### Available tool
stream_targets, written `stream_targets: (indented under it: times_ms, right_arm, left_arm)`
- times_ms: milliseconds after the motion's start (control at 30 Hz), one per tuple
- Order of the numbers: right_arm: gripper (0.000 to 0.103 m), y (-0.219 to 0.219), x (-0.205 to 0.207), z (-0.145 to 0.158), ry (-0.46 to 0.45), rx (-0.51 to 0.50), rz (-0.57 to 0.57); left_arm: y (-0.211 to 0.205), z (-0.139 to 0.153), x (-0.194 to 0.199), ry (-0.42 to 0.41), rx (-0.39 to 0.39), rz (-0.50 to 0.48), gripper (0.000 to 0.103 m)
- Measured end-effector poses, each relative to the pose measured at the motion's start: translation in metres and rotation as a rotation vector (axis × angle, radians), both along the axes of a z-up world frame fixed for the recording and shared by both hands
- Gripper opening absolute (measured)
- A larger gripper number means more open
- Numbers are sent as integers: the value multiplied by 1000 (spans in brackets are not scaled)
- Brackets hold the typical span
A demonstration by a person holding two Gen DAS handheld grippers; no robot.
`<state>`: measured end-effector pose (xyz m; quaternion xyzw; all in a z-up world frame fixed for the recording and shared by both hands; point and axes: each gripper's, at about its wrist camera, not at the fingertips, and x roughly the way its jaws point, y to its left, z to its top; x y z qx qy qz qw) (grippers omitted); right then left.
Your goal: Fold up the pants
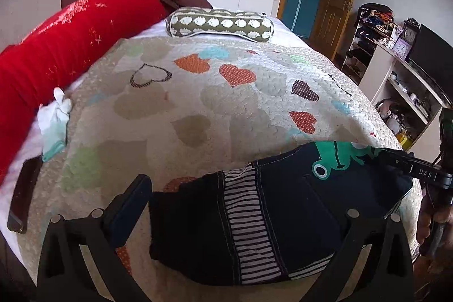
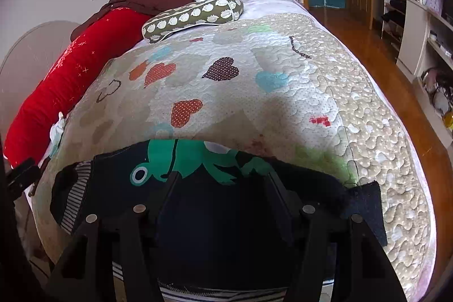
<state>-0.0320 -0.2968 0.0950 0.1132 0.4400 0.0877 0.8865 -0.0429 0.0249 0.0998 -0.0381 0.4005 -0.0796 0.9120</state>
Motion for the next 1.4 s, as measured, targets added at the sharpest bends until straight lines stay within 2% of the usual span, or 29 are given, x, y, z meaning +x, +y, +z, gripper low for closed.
stream_targets:
  times_ms: [200, 400, 500, 600, 800, 1067, 1267, 1400]
  right_arm:
    - [65, -24, 0, -1, 12, 42, -48]
    - [65, -66, -30, 7, -47, 112, -185]
    - [70, -81, -50, 12, -92, 84, -269]
    - [70, -93, -62, 6, -84, 105, -309]
    - [70, -100, -77, -15, -37, 176, -307]
    - [70, -89, -80, -36, -11, 194, -248]
    - [70, -93, -86, -45, -32, 237, -255]
    - [70, -95, -90, -49, -63, 253, -257]
  left_arm:
    - [-2, -13, 5, 25, 14, 27, 103]
    - [3, -25, 6, 89, -78, 53, 103]
    - [-10, -21, 6, 84, -85, 25, 103]
    - [-34, -15, 12, 83, -81, -47, 103]
    - [-115, -5, 29, 88, -50, -243, 103]
    - [-234, 1, 71, 210, -151, -485, 103]
    - [-318, -15, 92, 287, -112, -640, 103]
    - [-356, -45, 94, 401, -81, -736, 101]
